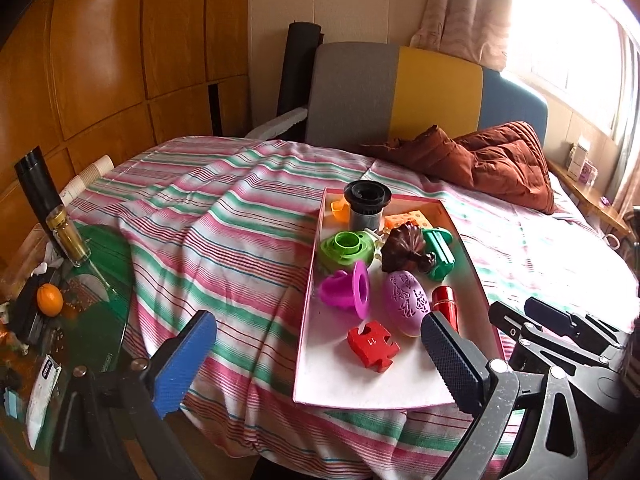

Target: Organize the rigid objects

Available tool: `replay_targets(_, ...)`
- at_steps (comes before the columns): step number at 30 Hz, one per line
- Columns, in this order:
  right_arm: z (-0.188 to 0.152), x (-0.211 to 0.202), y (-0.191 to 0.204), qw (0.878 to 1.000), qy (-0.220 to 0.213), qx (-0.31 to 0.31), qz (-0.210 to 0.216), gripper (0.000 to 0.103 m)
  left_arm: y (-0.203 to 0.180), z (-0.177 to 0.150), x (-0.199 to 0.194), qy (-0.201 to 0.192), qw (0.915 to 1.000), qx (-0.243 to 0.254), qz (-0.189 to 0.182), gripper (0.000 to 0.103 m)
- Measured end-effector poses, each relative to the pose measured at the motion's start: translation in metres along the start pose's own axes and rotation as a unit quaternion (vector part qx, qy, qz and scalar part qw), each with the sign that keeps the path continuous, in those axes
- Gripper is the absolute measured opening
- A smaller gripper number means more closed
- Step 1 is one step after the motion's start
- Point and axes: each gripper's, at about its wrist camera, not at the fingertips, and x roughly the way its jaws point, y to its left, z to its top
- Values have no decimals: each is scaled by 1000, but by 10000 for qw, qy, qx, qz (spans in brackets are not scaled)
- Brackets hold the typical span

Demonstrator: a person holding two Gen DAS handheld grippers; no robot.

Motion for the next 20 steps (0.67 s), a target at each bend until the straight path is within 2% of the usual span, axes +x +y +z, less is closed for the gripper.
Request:
replay_targets(8,2,-4,4,10000,-38,-50,7,45,3,2,-3,-6,10000,-30,-42,103)
replay_targets(16,2,-4,8,9999,-42,-98,21,45,4,0,-4,-80,9999,-24,83,103)
replay_targets(20,1,-3,9,9999,-26,-117,33,45,4,-1,-1,1,10000,-12,32,103)
